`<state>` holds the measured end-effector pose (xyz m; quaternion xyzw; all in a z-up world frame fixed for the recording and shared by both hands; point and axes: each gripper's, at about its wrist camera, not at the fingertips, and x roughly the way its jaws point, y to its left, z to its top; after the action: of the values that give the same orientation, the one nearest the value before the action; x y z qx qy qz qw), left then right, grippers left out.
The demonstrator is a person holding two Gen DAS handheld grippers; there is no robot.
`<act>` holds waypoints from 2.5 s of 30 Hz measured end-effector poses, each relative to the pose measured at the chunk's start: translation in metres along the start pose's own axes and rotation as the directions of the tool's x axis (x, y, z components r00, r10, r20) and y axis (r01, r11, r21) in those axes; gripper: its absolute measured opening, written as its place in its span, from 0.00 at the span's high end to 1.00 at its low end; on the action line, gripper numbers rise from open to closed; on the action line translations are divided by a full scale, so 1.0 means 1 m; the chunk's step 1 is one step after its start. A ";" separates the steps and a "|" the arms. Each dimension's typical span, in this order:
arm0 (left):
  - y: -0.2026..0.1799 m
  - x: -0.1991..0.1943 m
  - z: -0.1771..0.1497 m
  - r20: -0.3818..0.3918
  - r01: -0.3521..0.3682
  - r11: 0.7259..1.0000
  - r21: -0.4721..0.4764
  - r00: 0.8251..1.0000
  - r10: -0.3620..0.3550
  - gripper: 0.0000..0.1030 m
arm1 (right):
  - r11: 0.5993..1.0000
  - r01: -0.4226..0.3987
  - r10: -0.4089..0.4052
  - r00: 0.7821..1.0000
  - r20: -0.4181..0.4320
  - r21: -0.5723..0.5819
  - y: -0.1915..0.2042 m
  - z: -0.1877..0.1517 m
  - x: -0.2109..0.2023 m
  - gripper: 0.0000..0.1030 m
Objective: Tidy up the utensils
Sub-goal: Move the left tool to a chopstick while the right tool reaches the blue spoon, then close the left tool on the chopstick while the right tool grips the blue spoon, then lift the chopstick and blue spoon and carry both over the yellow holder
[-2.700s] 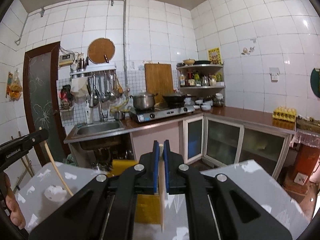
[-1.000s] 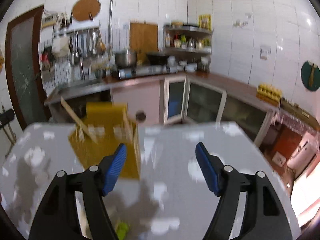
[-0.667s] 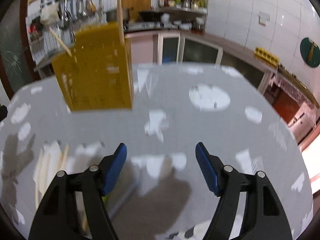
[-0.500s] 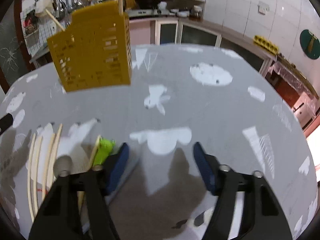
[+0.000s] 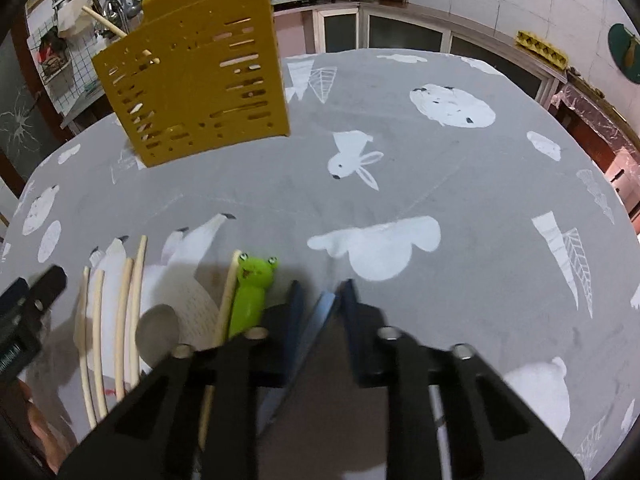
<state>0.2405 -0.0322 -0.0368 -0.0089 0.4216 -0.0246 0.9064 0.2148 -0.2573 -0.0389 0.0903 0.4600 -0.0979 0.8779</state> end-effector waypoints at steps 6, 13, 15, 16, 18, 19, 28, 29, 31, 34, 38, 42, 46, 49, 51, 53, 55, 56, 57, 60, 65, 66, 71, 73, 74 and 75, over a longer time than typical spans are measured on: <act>-0.002 0.010 -0.001 -0.038 0.019 1.000 -0.013 0.999 -0.019 0.12 | 0.999 -0.041 0.041 0.999 0.005 -0.028 -0.007 0.014 0.007 0.90; -0.010 0.023 -0.004 -0.091 0.012 1.000 0.016 0.996 -0.011 0.36 | 0.997 -0.056 0.056 0.998 0.005 -0.048 -0.010 0.022 0.013 0.92; -0.014 0.024 -0.004 -0.093 -0.001 1.000 0.028 0.996 0.003 0.39 | 0.997 -0.054 0.055 0.998 0.012 -0.052 -0.008 0.021 0.014 0.92; -0.016 0.025 -0.003 -0.098 -0.009 1.000 0.030 0.995 0.012 0.42 | 0.997 -0.052 0.053 0.999 0.014 -0.053 -0.008 0.021 0.015 0.92; -0.022 0.026 -0.001 -0.110 -0.017 0.999 0.036 0.994 0.021 0.49 | 0.997 -0.047 0.048 0.999 0.019 -0.057 -0.007 0.021 0.015 0.92; -0.026 0.026 0.000 -0.115 -0.019 0.999 0.041 0.993 0.024 0.55 | 0.997 -0.045 0.047 0.999 0.021 -0.061 -0.006 0.021 0.015 0.92; -0.043 0.025 0.002 -0.146 -0.019 0.996 0.081 0.989 0.031 0.90 | 0.996 -0.069 0.072 0.996 0.045 -0.063 -0.009 0.019 0.011 0.92; -0.043 0.025 0.003 -0.147 -0.015 0.997 0.078 0.989 0.027 0.94 | 0.995 -0.074 0.077 0.996 0.048 -0.060 -0.009 0.019 0.010 0.92; -0.040 0.025 0.004 -0.151 -0.004 0.998 0.062 0.988 0.013 0.94 | 0.995 -0.081 0.084 0.995 0.057 -0.057 -0.011 0.019 0.008 0.93; -0.037 0.025 0.004 -0.148 0.012 0.999 0.044 0.989 -0.006 0.95 | 0.994 -0.092 0.096 0.992 0.081 -0.057 -0.013 0.019 0.001 0.92; -0.030 0.022 0.006 -0.139 0.029 0.999 0.019 0.990 -0.026 0.96 | 0.993 -0.104 0.111 0.985 0.130 -0.059 -0.014 0.022 -0.013 0.93; -0.025 0.011 0.010 -0.096 0.041 0.999 0.008 0.995 -0.040 0.96 | 0.991 -0.121 0.130 0.972 0.196 -0.055 -0.018 0.026 -0.030 0.93; -0.020 -0.010 0.018 -0.023 0.046 0.999 0.003 0.999 -0.046 0.96 | 0.990 -0.127 0.137 0.955 0.262 -0.057 -0.020 0.030 -0.049 0.93; -0.017 -0.026 0.025 0.041 0.048 0.999 0.001 0.998 -0.048 0.96 | 0.990 -0.126 0.140 0.937 0.322 -0.064 -0.020 0.031 -0.066 0.93; -0.014 -0.038 0.029 0.086 0.051 0.999 0.003 0.995 -0.051 0.96 | 0.990 -0.127 0.143 0.924 0.356 -0.067 -0.021 0.032 -0.076 0.93; -0.011 -0.051 0.032 0.145 0.068 0.998 -0.002 0.987 -0.067 0.96 | 0.989 -0.122 0.143 0.906 0.398 -0.078 -0.019 0.032 -0.088 0.93; -0.007 -0.063 0.035 0.199 0.074 0.997 -0.003 0.977 -0.072 0.96 | 0.989 -0.113 0.141 0.891 0.431 -0.090 -0.017 0.030 -0.098 0.93; -0.006 -0.068 0.036 0.220 0.077 0.997 -0.003 0.973 -0.075 0.96 | 0.989 -0.109 0.141 0.882 0.450 -0.096 -0.016 0.029 -0.104 0.93; -0.005 -0.074 0.037 0.243 0.081 0.997 -0.003 0.967 -0.078 0.96 | 0.989 -0.106 0.141 0.875 0.463 -0.100 -0.015 0.027 -0.108 0.93; -0.001 -0.092 0.037 0.317 0.086 0.996 0.001 0.945 -0.082 0.96 | 0.990 -0.077 0.126 0.845 0.520 -0.115 -0.011 0.022 -0.122 0.93; 0.002 -0.110 0.034 0.393 0.092 0.996 0.009 0.915 -0.088 0.96 | 0.991 -0.035 0.101 0.819 0.564 -0.128 -0.005 0.019 -0.132 0.93; 0.002 -0.114 0.034 0.406 0.089 0.996 0.014 0.910 -0.086 0.96 | 0.991 -0.031 0.100 0.815 0.571 -0.129 -0.005 0.019 -0.134 0.93; 0.003 -0.123 0.034 0.435 0.101 0.995 0.023 0.895 -0.101 0.96 | 0.992 -0.024 0.094 0.792 0.603 -0.123 -0.006 0.019 -0.141 0.93; 0.004 -0.127 0.034 0.451 0.105 0.994 0.027 0.886 -0.106 0.96 | 0.992 -0.019 0.091 0.778 0.621 -0.122 -0.006 0.017 -0.145 0.93; 0.004 -0.129 0.034 0.461 0.106 0.994 0.030 0.881 -0.108 0.96 | 0.992 -0.019 0.092 0.773 0.628 -0.122 -0.007 0.016 -0.146 0.93; 0.003 -0.131 0.033 0.468 0.105 0.994 0.035 0.877 -0.109 0.96 | 0.992 -0.018 0.092 0.767 0.635 -0.121 -0.007 0.016 -0.148 0.93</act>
<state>0.1819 -0.0224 0.0847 -0.0342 0.1886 -0.0737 0.9787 0.1434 -0.2549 0.0919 0.0173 0.1358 -0.0721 0.9880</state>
